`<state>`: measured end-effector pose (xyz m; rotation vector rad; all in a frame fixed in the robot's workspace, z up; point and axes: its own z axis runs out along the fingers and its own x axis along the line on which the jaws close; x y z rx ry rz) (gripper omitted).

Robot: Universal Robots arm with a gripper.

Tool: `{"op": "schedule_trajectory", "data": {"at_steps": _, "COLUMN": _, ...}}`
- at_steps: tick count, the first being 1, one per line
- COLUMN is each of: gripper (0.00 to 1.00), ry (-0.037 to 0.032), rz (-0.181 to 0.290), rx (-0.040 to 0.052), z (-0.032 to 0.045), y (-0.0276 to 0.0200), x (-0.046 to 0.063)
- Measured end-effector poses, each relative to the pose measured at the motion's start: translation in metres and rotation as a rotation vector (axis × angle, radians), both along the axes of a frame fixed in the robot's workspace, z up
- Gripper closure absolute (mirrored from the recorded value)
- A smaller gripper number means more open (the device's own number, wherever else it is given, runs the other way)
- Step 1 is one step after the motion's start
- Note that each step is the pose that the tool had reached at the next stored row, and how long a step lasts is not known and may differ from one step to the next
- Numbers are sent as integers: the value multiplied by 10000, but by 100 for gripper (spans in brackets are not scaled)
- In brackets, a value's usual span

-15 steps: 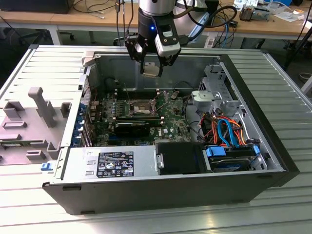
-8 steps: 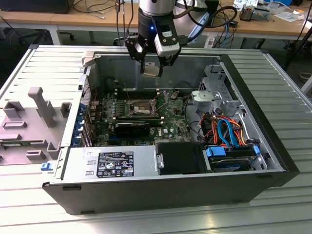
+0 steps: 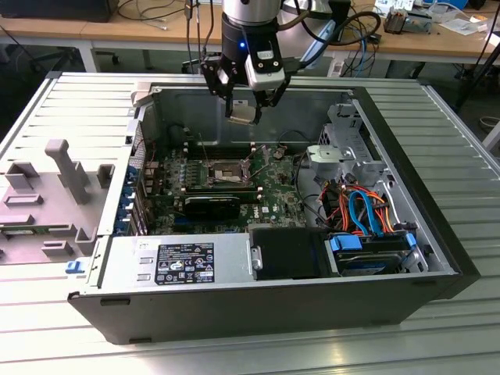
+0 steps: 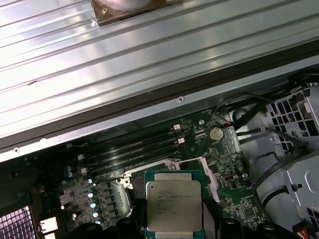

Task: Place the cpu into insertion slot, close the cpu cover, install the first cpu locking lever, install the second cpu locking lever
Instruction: 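Place the cpu into insertion slot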

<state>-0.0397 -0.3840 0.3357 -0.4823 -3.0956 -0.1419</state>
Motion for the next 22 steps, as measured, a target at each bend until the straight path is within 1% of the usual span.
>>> {"op": "schedule_trajectory", "data": {"at_steps": 22, "gripper": 46, "ry": 0, "rz": -769, "rx": 0, "z": -2, "y": 0, "x": 0}}
